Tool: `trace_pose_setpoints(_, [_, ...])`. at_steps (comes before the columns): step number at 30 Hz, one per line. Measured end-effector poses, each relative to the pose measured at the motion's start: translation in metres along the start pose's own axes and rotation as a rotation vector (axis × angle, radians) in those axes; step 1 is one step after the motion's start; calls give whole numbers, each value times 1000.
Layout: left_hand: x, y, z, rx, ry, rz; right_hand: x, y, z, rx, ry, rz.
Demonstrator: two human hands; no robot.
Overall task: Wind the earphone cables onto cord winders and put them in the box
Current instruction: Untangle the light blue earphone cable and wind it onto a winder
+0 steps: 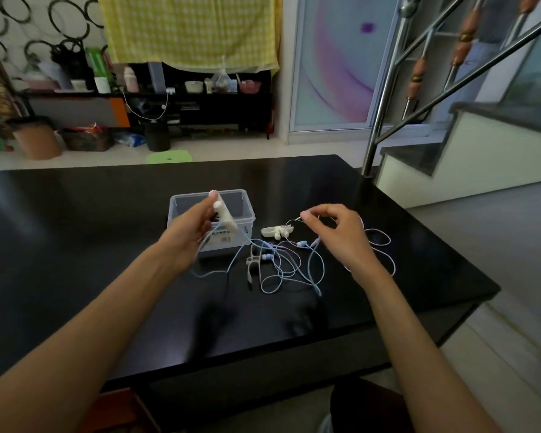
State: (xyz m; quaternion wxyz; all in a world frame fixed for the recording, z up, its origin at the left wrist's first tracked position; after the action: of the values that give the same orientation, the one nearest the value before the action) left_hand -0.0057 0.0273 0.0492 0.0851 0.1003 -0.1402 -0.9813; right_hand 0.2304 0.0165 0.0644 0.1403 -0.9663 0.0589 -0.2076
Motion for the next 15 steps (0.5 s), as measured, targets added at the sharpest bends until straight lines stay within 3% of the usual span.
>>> trace_pose_setpoints(3, [3,-4,-2,-46,-7,61,-13,2,-1,55,-13,-56])
trace_pose_setpoints(9, [5,3,-11,-184,-155,102,-34,9,1,-16,-19,-120])
trace_pose_setpoints(11, [1,10,-14,-209,-101,105,-39,11,2,-170,-212,-103])
trace_pose_setpoints(15, [-18,27,-34,-285,2,55,-51,18,0,-528,-776,-230])
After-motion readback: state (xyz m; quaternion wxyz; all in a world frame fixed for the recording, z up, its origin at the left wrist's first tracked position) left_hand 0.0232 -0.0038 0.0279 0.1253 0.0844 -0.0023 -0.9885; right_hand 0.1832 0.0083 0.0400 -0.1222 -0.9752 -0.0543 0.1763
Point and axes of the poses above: each hand's wrist, its own y-axis away from the middle knuckle, its own x-axis out of the back of the hand, z = x × y, the point moved 2 cm from there along -y, towards the middle knuckle, and after that the axes turned 2 degrees about z, right-handed, at the moved point
